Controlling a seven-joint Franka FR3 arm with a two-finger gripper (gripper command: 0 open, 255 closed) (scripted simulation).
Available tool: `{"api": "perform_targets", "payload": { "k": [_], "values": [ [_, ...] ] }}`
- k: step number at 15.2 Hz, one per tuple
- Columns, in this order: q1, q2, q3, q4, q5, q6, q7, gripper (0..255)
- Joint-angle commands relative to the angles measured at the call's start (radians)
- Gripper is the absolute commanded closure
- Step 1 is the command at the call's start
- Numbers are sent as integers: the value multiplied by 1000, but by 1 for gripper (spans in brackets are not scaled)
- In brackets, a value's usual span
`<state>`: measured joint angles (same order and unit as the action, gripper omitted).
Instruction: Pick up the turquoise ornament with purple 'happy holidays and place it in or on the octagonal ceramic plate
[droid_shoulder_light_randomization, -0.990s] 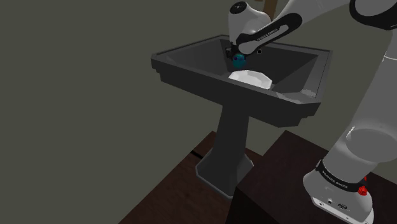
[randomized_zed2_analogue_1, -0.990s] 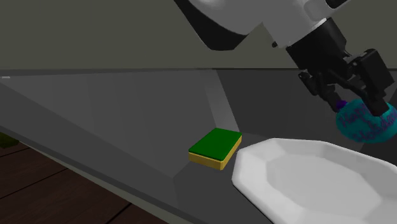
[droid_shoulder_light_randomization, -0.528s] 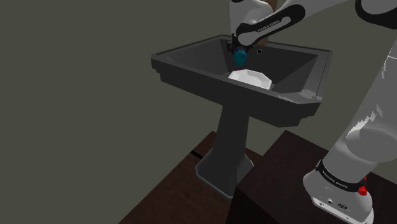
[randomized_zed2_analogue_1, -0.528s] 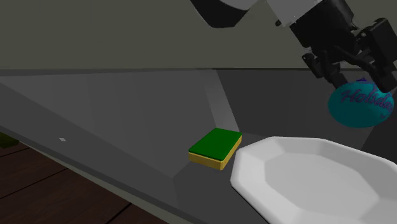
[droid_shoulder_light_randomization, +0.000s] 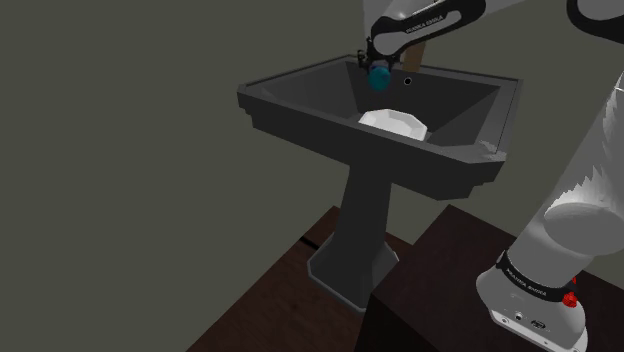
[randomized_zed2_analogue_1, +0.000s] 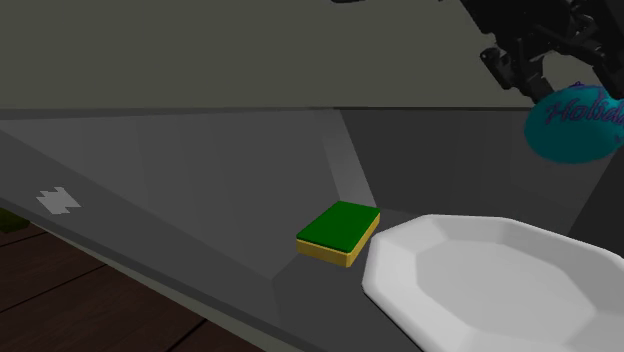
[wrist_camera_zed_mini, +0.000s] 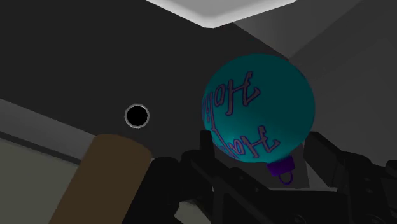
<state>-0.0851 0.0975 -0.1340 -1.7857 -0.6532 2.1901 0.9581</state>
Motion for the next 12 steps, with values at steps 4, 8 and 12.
{"api": "perform_targets", "payload": {
  "k": [4, 8, 12],
  "values": [
    [2, -5, 4, 56, 22, -52, -38, 255],
    [15, -128, 11, -73, -3, -60, -12, 255],
    [27, -286, 27, -224, -24, -86, 15, 255]
  ]
}}
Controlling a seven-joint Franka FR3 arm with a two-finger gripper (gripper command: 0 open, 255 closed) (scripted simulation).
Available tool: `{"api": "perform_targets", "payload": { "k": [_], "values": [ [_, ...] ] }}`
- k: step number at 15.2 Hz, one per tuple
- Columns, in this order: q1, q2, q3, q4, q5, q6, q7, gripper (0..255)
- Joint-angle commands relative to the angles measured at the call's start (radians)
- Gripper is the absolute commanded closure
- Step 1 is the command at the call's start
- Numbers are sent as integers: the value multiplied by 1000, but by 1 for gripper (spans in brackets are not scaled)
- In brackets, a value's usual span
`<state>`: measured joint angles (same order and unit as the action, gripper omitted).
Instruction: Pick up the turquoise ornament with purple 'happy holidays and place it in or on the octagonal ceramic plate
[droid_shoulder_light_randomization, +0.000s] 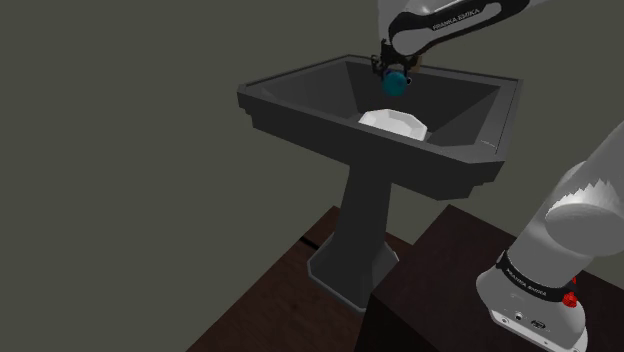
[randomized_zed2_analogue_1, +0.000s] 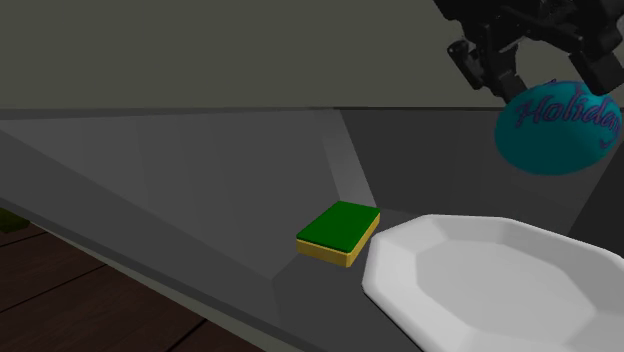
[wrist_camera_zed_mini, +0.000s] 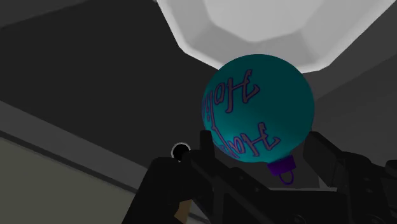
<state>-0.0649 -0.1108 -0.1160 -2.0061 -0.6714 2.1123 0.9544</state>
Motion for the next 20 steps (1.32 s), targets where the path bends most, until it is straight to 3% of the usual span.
{"api": "perform_targets", "payload": {
  "k": [1, 3, 20],
  "values": [
    [9, -117, 15, -38, -9, -17, 23, 255],
    [16, -216, 29, -119, -13, -45, 32, 255],
    [-8, -175, 21, -292, -101, 135, 173, 255]
  ]
}}
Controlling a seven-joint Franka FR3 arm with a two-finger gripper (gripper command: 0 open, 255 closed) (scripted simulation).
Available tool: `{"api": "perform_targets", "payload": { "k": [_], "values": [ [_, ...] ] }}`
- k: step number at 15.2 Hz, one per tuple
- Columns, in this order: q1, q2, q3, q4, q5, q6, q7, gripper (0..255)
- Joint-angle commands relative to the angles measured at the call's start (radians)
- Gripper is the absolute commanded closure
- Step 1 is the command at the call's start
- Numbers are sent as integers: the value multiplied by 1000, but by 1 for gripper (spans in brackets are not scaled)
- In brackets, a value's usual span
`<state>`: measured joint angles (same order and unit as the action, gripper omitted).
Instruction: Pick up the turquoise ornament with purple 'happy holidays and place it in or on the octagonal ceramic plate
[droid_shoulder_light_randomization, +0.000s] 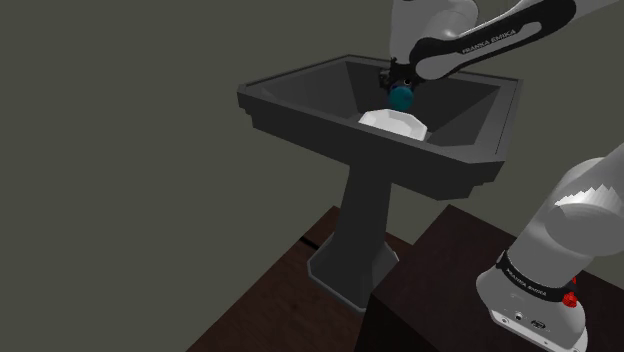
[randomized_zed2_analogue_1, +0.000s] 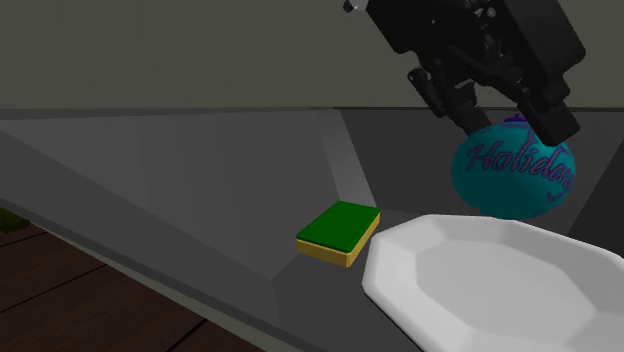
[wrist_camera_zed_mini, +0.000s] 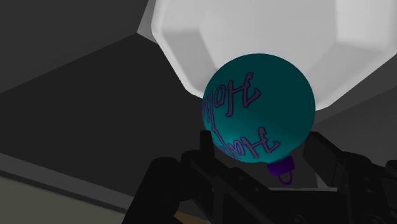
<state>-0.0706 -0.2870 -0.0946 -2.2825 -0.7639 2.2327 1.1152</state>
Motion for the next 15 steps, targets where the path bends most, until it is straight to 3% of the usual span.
{"api": "perform_targets", "payload": {
  "k": [1, 8, 9, 15],
  "values": [
    [-3, 4, -1, -21, -13, 21, 19, 255],
    [-3, 4, -1, -21, -13, 21, 19, 255],
    [-3, 4, -1, -21, -13, 21, 19, 0],
    [6, -17, 10, -15, 1, -10, 11, 0]
  ]
}}
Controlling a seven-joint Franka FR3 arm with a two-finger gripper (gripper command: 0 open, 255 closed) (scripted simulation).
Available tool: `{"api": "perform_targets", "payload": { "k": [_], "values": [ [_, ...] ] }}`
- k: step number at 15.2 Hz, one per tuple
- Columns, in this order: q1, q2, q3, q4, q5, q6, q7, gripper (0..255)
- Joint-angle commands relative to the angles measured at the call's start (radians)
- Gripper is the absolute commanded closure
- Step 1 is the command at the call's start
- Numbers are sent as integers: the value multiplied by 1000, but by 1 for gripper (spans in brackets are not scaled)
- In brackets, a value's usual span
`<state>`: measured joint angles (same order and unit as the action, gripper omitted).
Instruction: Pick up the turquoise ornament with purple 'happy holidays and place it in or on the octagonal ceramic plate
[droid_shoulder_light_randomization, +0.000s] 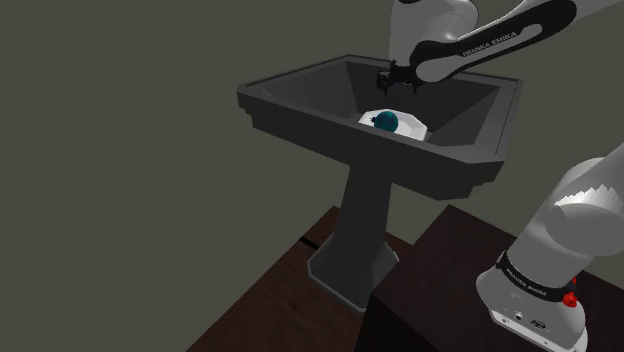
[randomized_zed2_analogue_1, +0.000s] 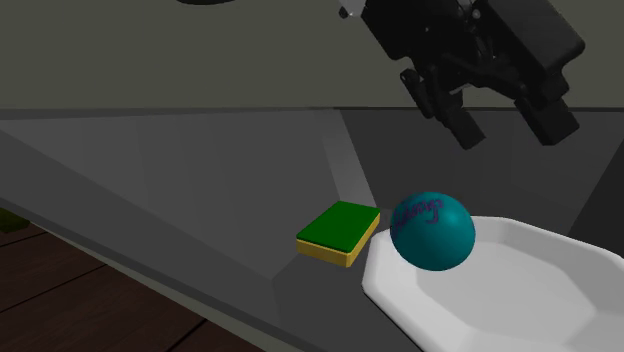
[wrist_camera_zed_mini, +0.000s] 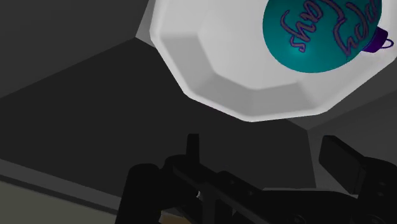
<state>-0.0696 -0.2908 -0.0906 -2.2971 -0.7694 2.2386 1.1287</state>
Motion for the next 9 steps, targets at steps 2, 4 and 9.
{"api": "perform_targets", "payload": {
  "k": [2, 4, 9],
  "values": [
    [22, -51, 28, 15, 33, -78, -15, 0],
    [29, -65, 37, 23, 44, -103, -20, 0],
    [29, -65, 37, 23, 44, -103, -20, 0]
  ]
}}
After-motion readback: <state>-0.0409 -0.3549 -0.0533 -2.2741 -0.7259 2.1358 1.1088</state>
